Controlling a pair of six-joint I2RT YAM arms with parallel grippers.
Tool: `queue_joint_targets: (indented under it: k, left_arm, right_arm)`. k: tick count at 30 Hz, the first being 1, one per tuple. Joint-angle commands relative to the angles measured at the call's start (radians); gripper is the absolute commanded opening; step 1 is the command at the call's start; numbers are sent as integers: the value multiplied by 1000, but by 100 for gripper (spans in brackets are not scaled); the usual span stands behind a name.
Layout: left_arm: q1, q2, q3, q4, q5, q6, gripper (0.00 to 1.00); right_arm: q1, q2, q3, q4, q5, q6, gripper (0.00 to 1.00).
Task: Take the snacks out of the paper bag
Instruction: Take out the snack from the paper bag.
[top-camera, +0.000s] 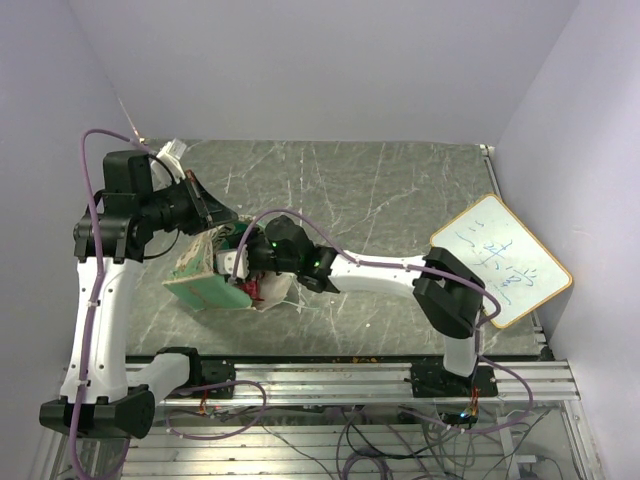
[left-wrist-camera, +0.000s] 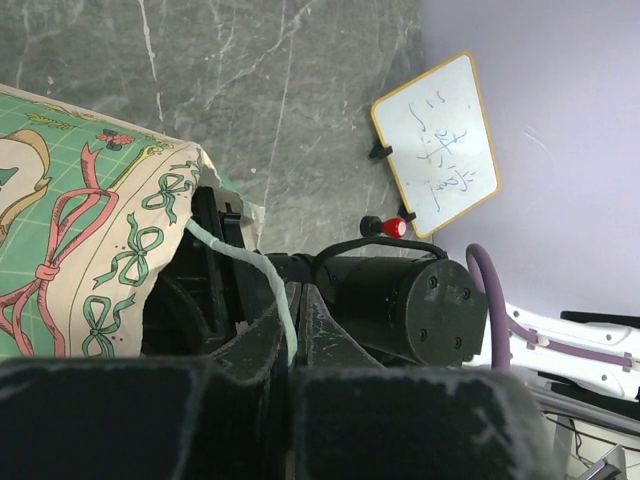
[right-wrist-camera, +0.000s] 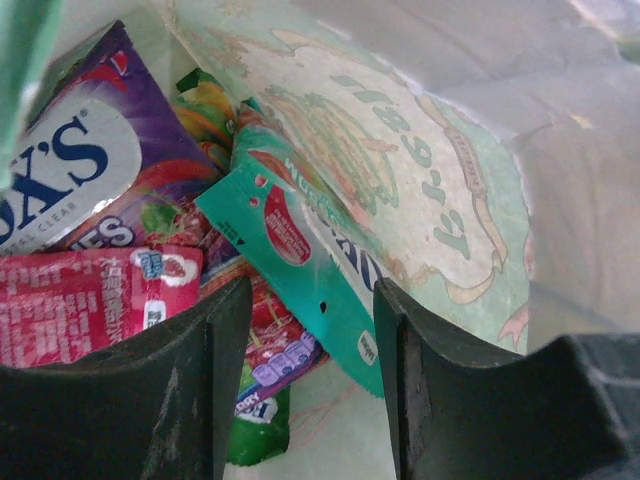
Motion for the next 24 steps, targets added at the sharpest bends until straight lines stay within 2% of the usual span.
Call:
queue_joint_targets:
  k: [1,7,14,17,20,24]
  left_arm:
    - [1,10,52,-47,29,48,7]
    - [1,33,95,-86,30,89,7]
    - [0,58,148,-150,12,141,7]
    - [1,64,173,-174,-8,159,7]
    - [0,65,184,-189,-32,166,7]
    - [1,63,197,-205,-74,170,7]
  right_arm:
    - [4,43,55,94,-6,-20,52]
    - [6,101,79,175,20,-8,52]
    - [3,191,140,182,30,-34,48]
    - [4,210,156,196,39,-30,37]
    - [4,209,160,206,42,-23,21]
    - [3,179,148,196,60,6,6]
